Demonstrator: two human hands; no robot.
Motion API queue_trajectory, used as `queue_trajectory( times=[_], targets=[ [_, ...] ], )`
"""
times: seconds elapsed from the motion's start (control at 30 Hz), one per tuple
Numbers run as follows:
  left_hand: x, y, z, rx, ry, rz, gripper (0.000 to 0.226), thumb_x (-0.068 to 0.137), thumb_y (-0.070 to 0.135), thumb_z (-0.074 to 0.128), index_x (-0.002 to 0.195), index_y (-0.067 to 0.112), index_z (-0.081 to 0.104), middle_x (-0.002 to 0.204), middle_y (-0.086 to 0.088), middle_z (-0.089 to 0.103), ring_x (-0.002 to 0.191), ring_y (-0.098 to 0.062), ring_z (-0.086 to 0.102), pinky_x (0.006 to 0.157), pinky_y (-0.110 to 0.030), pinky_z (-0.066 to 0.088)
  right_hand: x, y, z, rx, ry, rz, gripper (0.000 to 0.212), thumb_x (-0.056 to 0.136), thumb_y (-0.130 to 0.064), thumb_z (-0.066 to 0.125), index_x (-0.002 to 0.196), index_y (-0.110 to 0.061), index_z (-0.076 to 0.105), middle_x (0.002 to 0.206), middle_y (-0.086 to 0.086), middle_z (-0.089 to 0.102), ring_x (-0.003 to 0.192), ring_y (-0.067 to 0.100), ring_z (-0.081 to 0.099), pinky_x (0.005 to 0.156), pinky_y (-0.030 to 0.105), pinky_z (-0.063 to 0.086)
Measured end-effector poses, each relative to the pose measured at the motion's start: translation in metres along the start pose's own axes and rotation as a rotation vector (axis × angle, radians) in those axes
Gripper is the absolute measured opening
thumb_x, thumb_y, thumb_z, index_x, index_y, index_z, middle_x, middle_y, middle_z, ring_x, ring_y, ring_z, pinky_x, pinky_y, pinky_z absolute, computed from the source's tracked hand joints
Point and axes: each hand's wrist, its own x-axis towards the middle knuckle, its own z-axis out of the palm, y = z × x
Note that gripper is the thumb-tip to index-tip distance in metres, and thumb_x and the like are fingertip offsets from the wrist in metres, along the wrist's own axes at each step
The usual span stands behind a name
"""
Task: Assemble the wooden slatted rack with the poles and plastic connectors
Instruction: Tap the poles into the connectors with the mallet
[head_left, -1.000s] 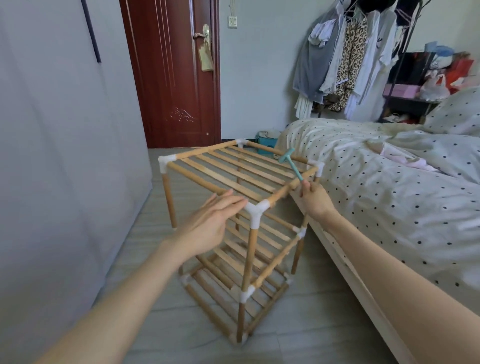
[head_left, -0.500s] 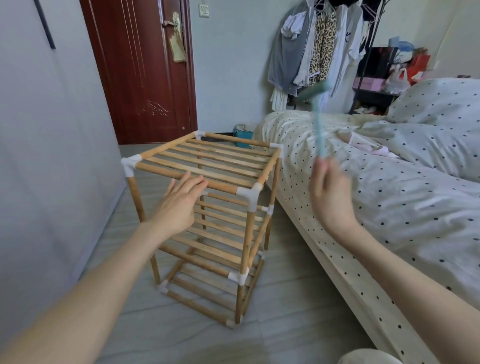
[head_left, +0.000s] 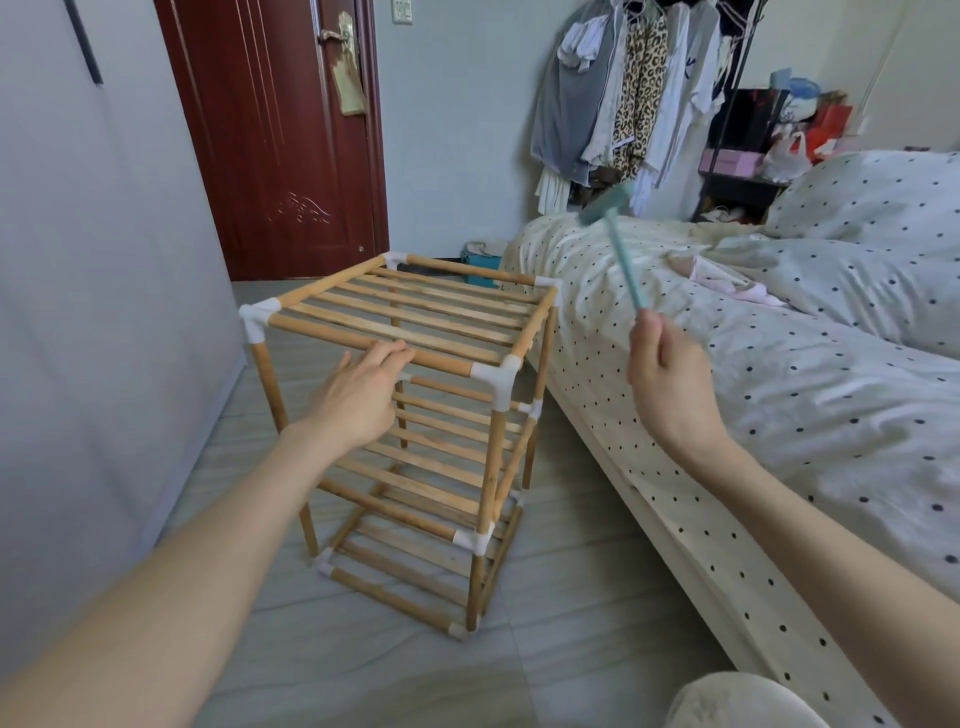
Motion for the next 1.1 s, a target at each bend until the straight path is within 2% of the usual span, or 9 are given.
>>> queue_trajectory(
  times=[0.1,0.27,0.37,0.53,0.63,0.7,0.8,0.9,1.1],
  targets=[
    [0.000,-0.001,-0.001,0.004,-0.013,0.003,0.073,0.085,-0.011,0.044,0.149,0.017,0.021,0.154,0.002,0.017,0.141,-0.021,0.022,0.118,-0.039,0.005,-0.014,0.000,0.006,-0.159,-0.364,0.096,0.036,0.102,-0.034,0.025,0.069,-0.026,0.037,0.057,-0.005,0.043,0.048,0.008,0.041,0.048,0.027,0.031],
    [-0.001,0.000,0.001,0.003,-0.001,0.002,0.073,0.085,-0.011,0.044,0.149,0.016,0.021,0.154,0.001,0.018,0.141,-0.022,0.022,0.118,-0.041,0.014,0.000,-0.008,-0.008,0.033,0.034,-0.037,0.039,0.101,-0.031,0.027,0.065,-0.021,0.035,0.055,-0.001,0.040,0.051,0.018,0.040,0.050,0.030,0.033],
    [-0.002,0.000,-0.001,0.010,-0.018,0.002,0.073,0.086,-0.011,0.045,0.149,0.017,0.021,0.154,0.001,0.017,0.140,-0.023,0.023,0.116,-0.043,0.021,-0.016,-0.007,0.005,-0.202,-0.353,0.088,0.038,0.101,-0.037,0.025,0.068,-0.023,0.036,0.060,-0.003,0.045,0.054,0.017,0.046,0.049,0.030,0.033],
    [-0.002,0.000,0.001,-0.043,-0.020,-0.012,0.073,0.085,-0.012,0.046,0.148,0.018,0.025,0.153,0.003,0.019,0.136,-0.025,0.030,0.109,-0.041,0.035,-0.009,-0.012,0.000,-0.006,-0.011,-0.025,0.038,0.101,-0.031,0.028,0.069,-0.016,0.043,0.056,-0.003,0.042,0.052,0.019,0.043,0.051,0.031,0.032],
    [-0.001,-0.002,0.000,-0.034,-0.042,-0.018,0.074,0.084,-0.012,0.046,0.148,0.019,0.024,0.153,0.004,0.019,0.136,-0.025,0.032,0.107,-0.041,0.036,-0.020,-0.005,0.013,-0.243,-0.413,0.129,0.040,0.102,-0.036,0.024,0.096,-0.010,0.053,0.066,-0.003,0.047,0.061,0.020,0.051,0.060,0.030,0.039],
    [-0.001,-0.001,0.001,-0.031,-0.044,-0.029,0.074,0.084,-0.011,0.046,0.148,0.020,0.024,0.153,0.004,0.018,0.135,-0.025,0.032,0.108,-0.041,0.036,-0.012,-0.001,0.007,-0.242,-0.454,0.149,0.041,0.102,-0.039,0.025,0.086,-0.015,0.054,0.065,-0.003,0.045,0.060,0.018,0.047,0.061,0.030,0.038],
    [0.000,0.000,0.002,-0.048,-0.043,-0.026,0.074,0.085,-0.011,0.047,0.148,0.019,0.024,0.153,0.004,0.018,0.135,-0.024,0.032,0.108,-0.039,0.036,-0.006,-0.014,0.000,-0.100,-0.109,-0.008,0.039,0.101,-0.034,0.026,0.069,-0.017,0.041,0.059,-0.001,0.043,0.055,0.021,0.044,0.054,0.032,0.035],
    [-0.001,0.000,0.000,-0.049,-0.050,-0.026,0.075,0.084,-0.011,0.047,0.148,0.019,0.023,0.153,0.004,0.017,0.136,-0.025,0.031,0.108,-0.039,0.036,-0.020,-0.008,0.010,-0.241,-0.407,0.142,0.034,0.103,-0.032,0.025,0.089,-0.014,0.050,0.076,0.005,0.053,0.073,0.030,0.057,0.067,0.036,0.046],
    [-0.003,0.003,-0.001,-0.034,-0.052,-0.041,0.075,0.084,-0.009,0.048,0.148,0.020,0.022,0.153,0.004,0.016,0.135,-0.025,0.031,0.108,-0.038,0.035,0.003,-0.019,-0.002,-0.182,-0.151,-0.021,0.032,0.101,-0.031,0.026,0.079,-0.013,0.040,0.061,0.000,0.044,0.056,0.025,0.045,0.054,0.031,0.034]
  ],
)
